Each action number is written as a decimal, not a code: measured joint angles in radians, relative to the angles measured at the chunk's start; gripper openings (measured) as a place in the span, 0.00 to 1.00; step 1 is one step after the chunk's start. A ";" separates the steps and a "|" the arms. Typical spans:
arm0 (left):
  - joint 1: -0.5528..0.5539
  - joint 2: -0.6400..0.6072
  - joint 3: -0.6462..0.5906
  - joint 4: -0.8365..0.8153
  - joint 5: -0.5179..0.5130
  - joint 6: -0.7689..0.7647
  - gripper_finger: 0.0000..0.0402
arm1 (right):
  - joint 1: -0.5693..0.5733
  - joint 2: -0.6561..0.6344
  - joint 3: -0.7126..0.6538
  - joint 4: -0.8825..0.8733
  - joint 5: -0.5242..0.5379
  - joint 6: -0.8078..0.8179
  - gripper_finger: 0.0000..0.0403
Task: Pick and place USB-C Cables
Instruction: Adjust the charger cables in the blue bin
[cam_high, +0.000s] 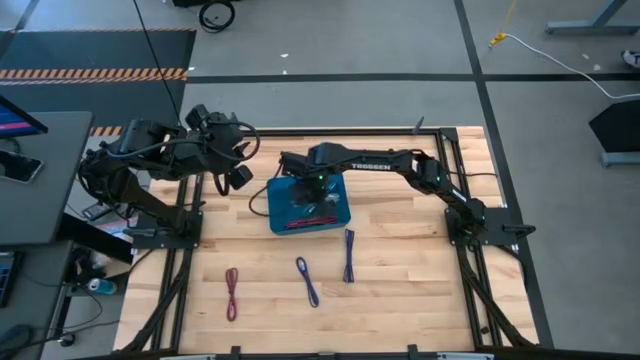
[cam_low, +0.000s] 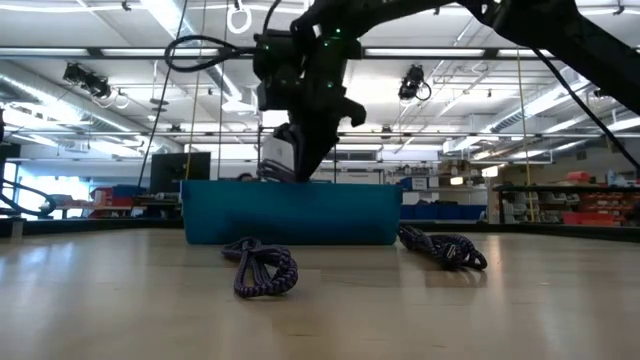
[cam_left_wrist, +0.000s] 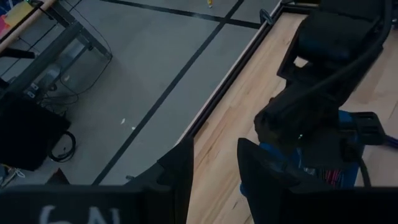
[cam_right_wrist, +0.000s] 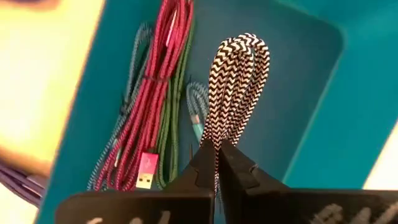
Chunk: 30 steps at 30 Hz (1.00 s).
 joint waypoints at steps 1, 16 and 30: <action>0.000 0.000 0.000 0.000 0.000 0.000 0.32 | 0.000 0.000 -0.006 -0.002 -0.006 0.000 0.01; 0.000 0.000 0.000 0.003 0.000 -0.026 0.32 | 0.078 0.001 -0.029 0.076 -0.151 0.074 0.01; 0.000 0.000 0.000 0.004 0.000 -0.027 0.32 | 0.069 0.001 -0.003 0.081 -0.059 0.161 0.27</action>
